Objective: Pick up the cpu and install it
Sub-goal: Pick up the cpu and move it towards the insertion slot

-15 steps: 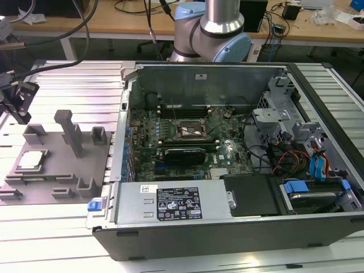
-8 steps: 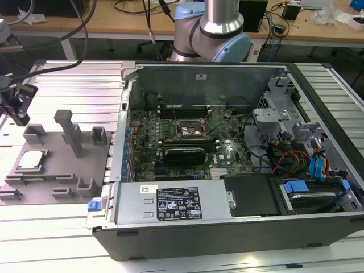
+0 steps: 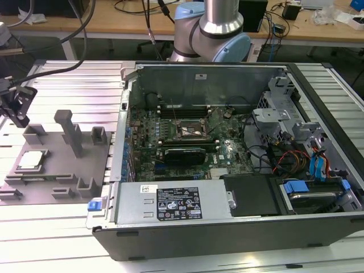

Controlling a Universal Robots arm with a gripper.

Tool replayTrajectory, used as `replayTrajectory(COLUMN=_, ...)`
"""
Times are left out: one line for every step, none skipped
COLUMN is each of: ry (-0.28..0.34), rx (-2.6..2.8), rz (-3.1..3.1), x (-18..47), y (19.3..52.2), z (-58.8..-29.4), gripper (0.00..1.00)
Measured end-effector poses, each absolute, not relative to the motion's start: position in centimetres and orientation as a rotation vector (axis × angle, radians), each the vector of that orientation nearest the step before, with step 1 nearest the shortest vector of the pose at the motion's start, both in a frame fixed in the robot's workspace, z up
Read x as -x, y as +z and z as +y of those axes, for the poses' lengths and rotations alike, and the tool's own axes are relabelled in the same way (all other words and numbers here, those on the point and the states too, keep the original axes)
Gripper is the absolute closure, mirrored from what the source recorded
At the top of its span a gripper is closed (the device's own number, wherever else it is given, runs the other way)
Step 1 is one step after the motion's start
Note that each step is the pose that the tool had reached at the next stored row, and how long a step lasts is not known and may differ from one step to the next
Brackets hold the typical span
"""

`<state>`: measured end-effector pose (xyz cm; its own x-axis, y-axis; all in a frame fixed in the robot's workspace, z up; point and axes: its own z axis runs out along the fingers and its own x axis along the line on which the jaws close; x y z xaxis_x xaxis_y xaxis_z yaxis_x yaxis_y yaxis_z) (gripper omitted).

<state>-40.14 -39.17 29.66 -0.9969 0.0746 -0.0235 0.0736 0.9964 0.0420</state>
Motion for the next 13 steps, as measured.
replayTrajectory(ry=0.064, rx=-0.116, rz=3.114, x=40.2, y=29.6, z=-39.2, gripper=0.89)
replayTrajectory(ry=0.064, rx=-0.116, rz=3.114, x=40.2, y=29.5, z=-39.2, gripper=0.89)
replayTrajectory(ry=0.064, rx=-0.116, rz=3.114, x=40.3, y=29.5, z=-39.2, gripper=0.89)
replayTrajectory(ry=0.063, rx=-0.116, rz=3.114, x=40.3, y=29.4, z=-39.2, gripper=0.89)
replayTrajectory(ry=0.063, rx=-0.116, rz=3.114, x=40.4, y=29.3, z=-39.2, gripper=0.89)
replayTrajectory(ry=0.063, rx=-0.116, rz=3.114, x=40.4, y=29.2, z=-39.2, gripper=0.89)
replayTrajectory(ry=0.063, rx=-0.116, rz=3.114, x=40.5, y=29.1, z=-39.2, gripper=0.89)
replayTrajectory(ry=0.063, rx=-0.116, rz=3.114, x=40.6, y=29.0, z=-39.2, gripper=0.89)
replayTrajectory(ry=0.063, rx=-0.116, rz=3.114, x=40.6, y=28.8, z=-39.2, gripper=0.89)
replayTrajectory(ry=0.063, rx=-0.116, rz=3.114, x=40.7, y=28.7, z=-39.2, gripper=0.89)
replayTrajectory(ry=0.063, rx=-0.116, rz=3.114, x=40.7, y=28.6, z=-39.2, gripper=0.89)
replayTrajectory(ry=0.063, rx=-0.116, rz=3.114, x=40.8, y=28.4, z=-39.2, gripper=0.89)
replayTrajectory(ry=0.063, rx=-0.116, rz=3.114, x=40.8, y=28.3, z=-39.2, gripper=0.89)
